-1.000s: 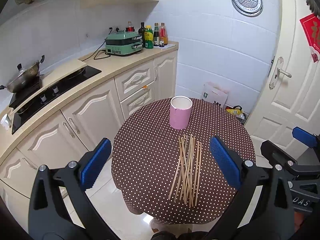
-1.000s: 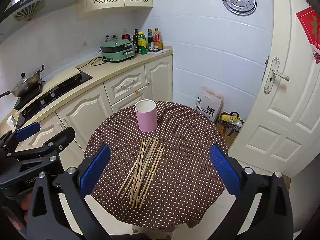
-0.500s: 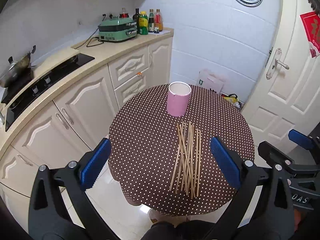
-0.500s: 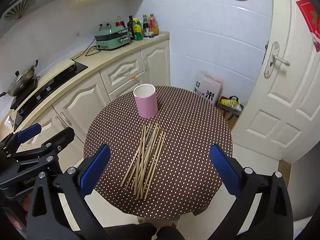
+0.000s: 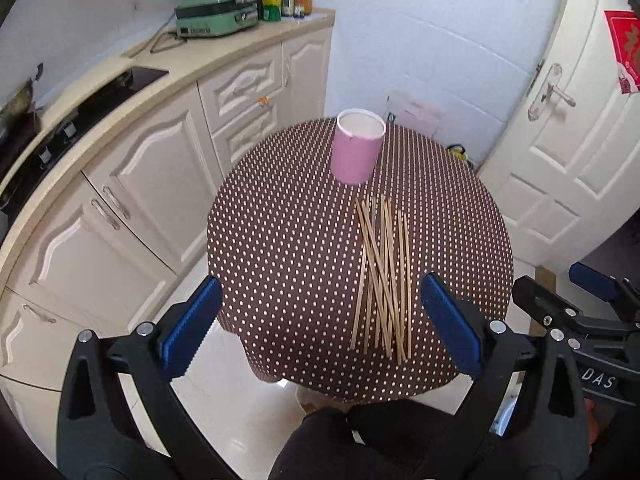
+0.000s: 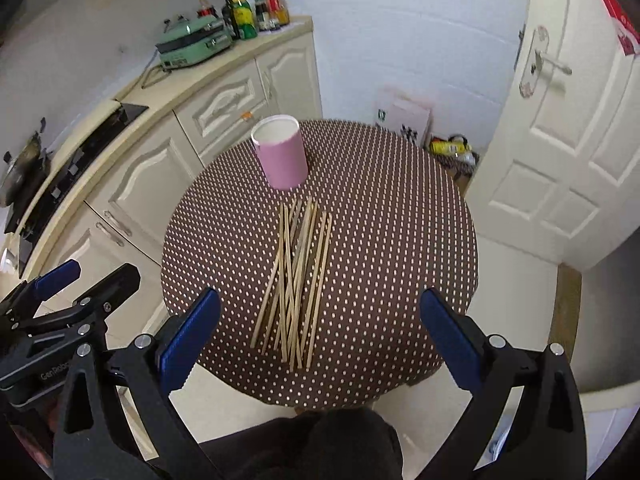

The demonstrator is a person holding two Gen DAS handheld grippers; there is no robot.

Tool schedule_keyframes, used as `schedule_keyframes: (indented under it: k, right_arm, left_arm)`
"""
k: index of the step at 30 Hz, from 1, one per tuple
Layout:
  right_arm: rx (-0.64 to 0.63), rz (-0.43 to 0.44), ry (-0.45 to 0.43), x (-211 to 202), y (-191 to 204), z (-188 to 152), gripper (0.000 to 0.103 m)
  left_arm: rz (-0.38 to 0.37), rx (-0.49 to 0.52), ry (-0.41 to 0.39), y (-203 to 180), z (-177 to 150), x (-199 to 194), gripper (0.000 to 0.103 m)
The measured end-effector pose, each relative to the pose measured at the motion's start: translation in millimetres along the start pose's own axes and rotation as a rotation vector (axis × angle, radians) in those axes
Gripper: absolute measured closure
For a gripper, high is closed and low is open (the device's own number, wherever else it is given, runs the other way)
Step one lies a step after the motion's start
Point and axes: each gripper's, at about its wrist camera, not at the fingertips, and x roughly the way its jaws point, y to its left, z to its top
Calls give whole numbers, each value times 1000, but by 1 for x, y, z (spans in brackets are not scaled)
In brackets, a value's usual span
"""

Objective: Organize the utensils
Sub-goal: 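Move the left tool down toward the pile of wooden chopsticks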

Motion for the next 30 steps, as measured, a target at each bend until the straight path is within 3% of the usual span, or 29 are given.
schedule_keyframes:
  k: [8, 16, 22, 30]
  right_arm:
    - [27, -12, 67, 20, -5, 3, 7]
    - [85, 21, 153, 67, -38, 25, 7]
    - [62, 54, 228, 112, -57, 49, 7]
    - [9, 49, 315, 159, -76, 62, 7]
  left_arm:
    - [-30, 1, 81, -1, 7, 30, 6]
    - [-69, -27, 188, -13, 25, 79, 6]
    - [-51, -68, 287, -25, 41, 125, 6]
    - [-24, -95, 435, -41, 50, 181, 17]
